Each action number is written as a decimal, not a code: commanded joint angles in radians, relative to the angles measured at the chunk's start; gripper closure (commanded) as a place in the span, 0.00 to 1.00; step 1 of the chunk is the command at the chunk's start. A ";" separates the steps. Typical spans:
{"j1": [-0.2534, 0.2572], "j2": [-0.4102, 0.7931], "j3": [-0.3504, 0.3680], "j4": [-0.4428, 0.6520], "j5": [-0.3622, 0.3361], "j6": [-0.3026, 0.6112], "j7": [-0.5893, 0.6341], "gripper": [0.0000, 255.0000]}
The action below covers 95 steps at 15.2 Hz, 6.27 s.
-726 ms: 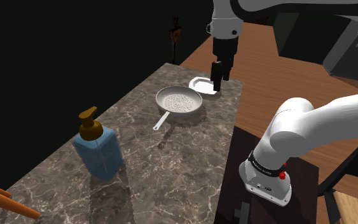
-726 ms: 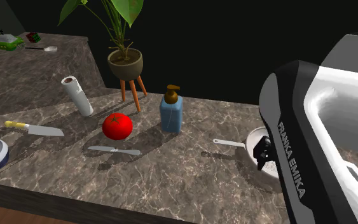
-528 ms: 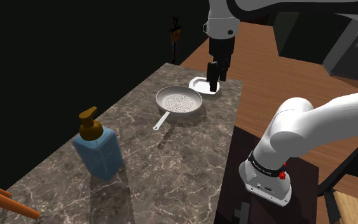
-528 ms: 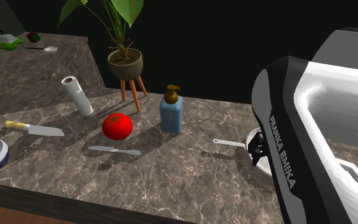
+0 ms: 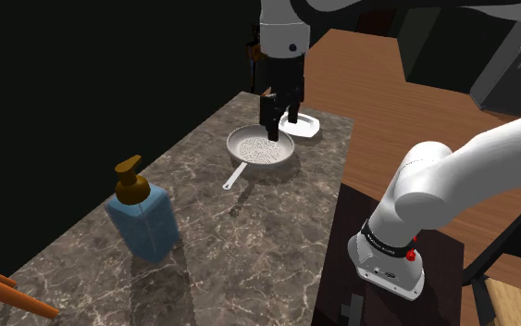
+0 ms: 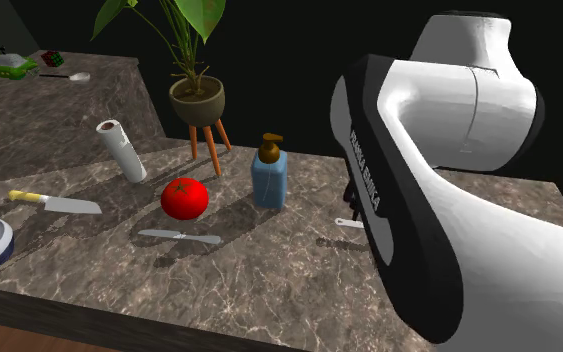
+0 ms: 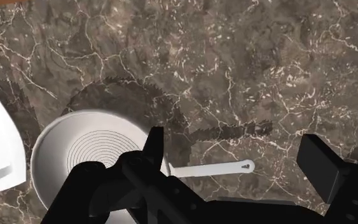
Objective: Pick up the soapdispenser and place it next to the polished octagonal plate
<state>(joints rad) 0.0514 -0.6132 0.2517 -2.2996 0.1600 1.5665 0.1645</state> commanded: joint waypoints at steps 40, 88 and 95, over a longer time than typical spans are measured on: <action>0.155 0.869 0.377 0.797 -0.290 0.099 0.629 1.00; -0.161 0.431 0.114 0.563 -0.103 -0.048 0.041 1.00; -0.229 0.393 0.003 0.517 -0.121 -0.043 -0.138 1.00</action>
<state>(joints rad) -0.1683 -0.2229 0.2694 -1.7865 0.0441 1.5249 0.0518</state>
